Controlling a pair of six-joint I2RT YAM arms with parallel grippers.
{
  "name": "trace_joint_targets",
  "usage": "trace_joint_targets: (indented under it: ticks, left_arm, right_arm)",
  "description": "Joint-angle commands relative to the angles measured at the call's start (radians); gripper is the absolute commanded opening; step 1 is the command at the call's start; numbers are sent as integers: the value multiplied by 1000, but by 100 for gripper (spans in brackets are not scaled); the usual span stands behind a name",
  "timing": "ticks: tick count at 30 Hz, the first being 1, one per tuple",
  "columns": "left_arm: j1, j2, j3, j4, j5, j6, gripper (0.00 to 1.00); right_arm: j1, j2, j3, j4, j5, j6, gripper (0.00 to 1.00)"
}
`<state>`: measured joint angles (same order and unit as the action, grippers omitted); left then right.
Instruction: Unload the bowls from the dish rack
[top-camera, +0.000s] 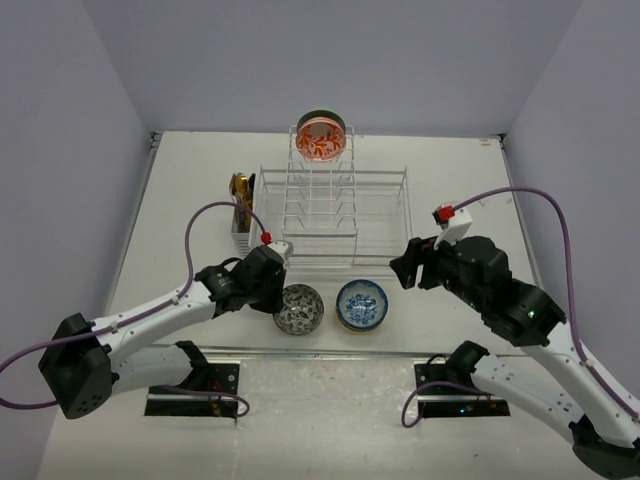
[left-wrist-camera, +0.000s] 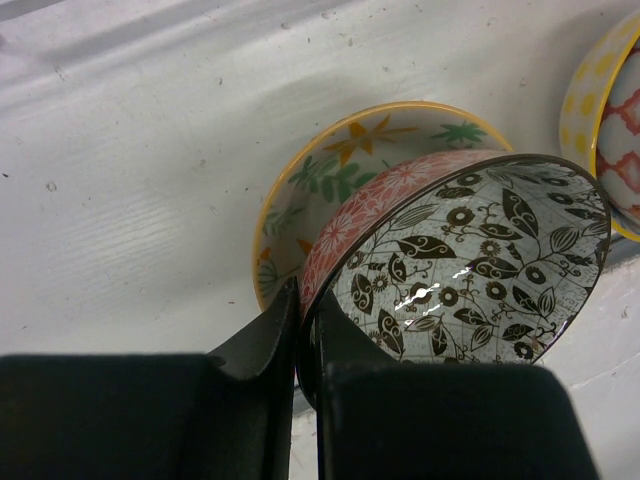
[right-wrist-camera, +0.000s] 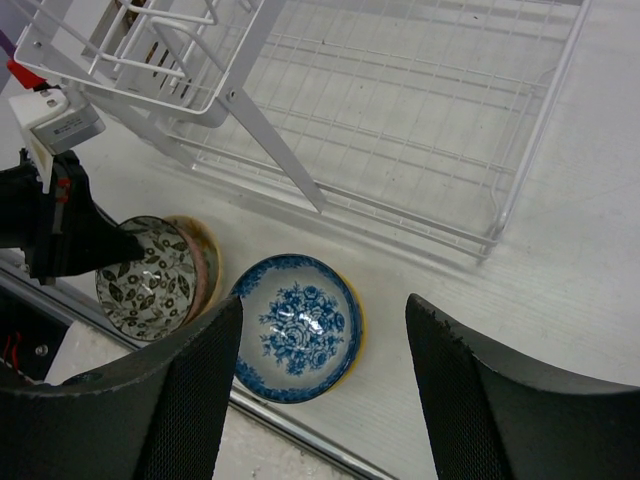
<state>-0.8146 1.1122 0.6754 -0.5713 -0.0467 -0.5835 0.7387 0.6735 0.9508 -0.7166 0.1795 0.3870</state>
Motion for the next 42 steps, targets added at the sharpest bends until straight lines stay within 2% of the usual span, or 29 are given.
trace_joint_targets:
  ticks: [1,5,12,23,26,29,31,36,42]
  left_arm:
    - [2,24,10,97,16,-9,1]
    - [0,14,12,94,11,-12,1]
    - [2,0,10,77,5,-12,14]
    - [2,-38,38,33,-24,-4,17]
    - [2,-49,42,11,-38,1,23]
    - [2,-52,44,1,-47,5,26]
    - [2,-51,41,-4,-51,7,26]
    - [2,-86,56,-35,-91,-6,14]
    - [0,-89,53,-42,-90,-6,9]
  right_arm:
    - [1,3,0,37,-18,-17,68]
    - [1,6,-3,36,-20,-16,68]
    - [1,6,-4,42,-26,-17,68]
    - [1,11,-4,45,-32,-17,68]
    - [1,12,-4,46,-35,-17,68]
    - [1,12,-3,48,-37,-17,68]
    - [1,12,-3,48,-37,-17,68]
    - [-1,11,-1,45,-38,-20,68]
    - [1,11,-3,51,-41,-19,68]
